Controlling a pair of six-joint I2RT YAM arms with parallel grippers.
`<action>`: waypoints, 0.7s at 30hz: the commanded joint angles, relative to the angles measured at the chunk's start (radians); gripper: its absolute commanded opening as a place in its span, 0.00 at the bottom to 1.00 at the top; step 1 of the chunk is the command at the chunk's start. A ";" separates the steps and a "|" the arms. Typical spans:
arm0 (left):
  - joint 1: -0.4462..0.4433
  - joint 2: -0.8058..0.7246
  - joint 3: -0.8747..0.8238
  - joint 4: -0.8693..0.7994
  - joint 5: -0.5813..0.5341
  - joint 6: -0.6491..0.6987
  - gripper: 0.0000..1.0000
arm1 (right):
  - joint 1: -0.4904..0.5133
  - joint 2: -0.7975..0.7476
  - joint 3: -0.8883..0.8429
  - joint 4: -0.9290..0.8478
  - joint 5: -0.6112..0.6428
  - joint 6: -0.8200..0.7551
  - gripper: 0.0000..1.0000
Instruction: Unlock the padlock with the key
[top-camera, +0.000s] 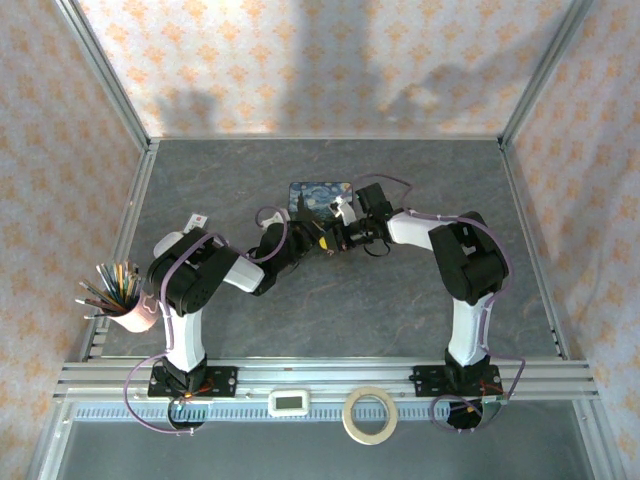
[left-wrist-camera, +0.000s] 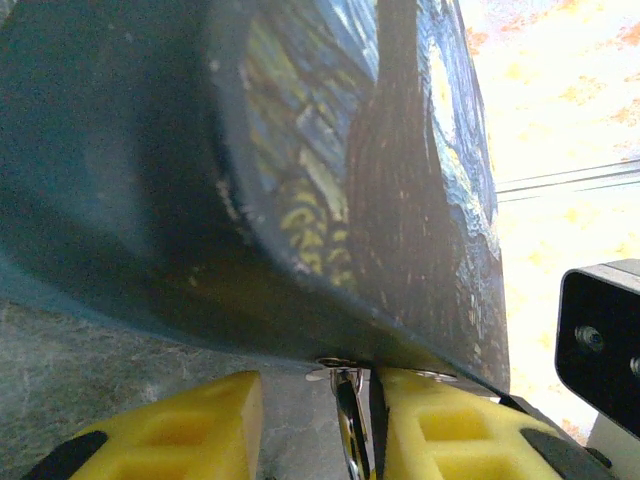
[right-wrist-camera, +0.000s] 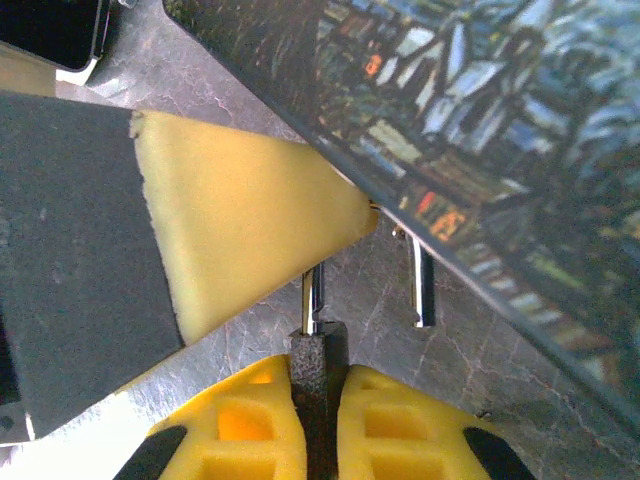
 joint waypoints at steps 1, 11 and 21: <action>-0.006 0.037 0.030 -0.009 -0.026 0.016 0.25 | 0.010 -0.018 -0.011 0.028 -0.076 -0.001 0.00; -0.006 0.058 0.050 0.003 -0.016 0.013 0.00 | 0.010 -0.047 -0.023 0.030 -0.065 0.003 0.02; -0.006 0.051 0.021 0.010 -0.019 0.029 0.00 | -0.009 -0.254 -0.137 0.084 0.066 0.121 0.51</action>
